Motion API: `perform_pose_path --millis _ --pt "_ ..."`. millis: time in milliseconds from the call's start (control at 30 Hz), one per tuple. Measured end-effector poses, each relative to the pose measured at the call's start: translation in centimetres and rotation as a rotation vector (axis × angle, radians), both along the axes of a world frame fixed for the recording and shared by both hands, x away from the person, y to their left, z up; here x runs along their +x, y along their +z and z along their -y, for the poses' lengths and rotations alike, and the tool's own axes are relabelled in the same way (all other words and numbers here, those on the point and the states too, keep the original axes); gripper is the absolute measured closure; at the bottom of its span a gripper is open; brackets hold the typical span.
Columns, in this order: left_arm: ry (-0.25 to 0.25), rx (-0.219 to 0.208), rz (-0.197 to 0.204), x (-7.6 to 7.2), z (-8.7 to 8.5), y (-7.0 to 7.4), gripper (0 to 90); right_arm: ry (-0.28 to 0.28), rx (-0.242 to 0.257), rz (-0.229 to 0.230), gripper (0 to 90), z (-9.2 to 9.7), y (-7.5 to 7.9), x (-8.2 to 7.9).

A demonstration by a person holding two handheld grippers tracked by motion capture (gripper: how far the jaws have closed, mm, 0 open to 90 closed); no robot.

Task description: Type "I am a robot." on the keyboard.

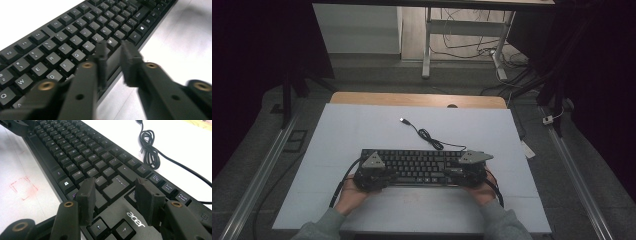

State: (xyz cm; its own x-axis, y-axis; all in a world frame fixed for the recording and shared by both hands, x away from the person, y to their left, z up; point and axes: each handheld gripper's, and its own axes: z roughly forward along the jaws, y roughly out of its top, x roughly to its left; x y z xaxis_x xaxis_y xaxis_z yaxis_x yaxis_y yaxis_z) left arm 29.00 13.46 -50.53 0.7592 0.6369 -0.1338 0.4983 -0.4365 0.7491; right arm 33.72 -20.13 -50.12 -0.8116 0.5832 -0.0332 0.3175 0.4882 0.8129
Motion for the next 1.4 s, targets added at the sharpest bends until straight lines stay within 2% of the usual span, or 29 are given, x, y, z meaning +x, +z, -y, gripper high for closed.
perform_pose_path --millis 133,600,1067,1167,1300,1400 --pt "-0.01 0.018 0.004 0.0 0.3 -0.3 88.3 0.002 -0.007 -0.001 51.5 0.0 0.0 0.0" --pt "-0.015 0.089 -0.002 0.4 1.1 -1.6 88.5 0.004 -0.021 0.001 51.1 -0.1 -0.1 0.0" --pt "-0.022 0.116 0.005 0.5 1.5 -2.0 88.7 0.003 -0.022 0.001 51.0 -0.1 -0.1 -0.1" --pt "-0.012 0.113 0.017 0.4 1.3 -1.8 88.7 0.005 -0.019 0.003 51.1 -0.1 0.0 -0.1" --pt "0.016 0.042 0.046 0.1 0.2 -0.7 88.7 0.001 -0.02 0.006 51.1 0.0 0.0 0.0" --pt "0.036 0.011 0.055 -0.1 -0.7 -0.1 88.6 0.003 -0.017 0.006 51.0 0.0 0.0 0.0"
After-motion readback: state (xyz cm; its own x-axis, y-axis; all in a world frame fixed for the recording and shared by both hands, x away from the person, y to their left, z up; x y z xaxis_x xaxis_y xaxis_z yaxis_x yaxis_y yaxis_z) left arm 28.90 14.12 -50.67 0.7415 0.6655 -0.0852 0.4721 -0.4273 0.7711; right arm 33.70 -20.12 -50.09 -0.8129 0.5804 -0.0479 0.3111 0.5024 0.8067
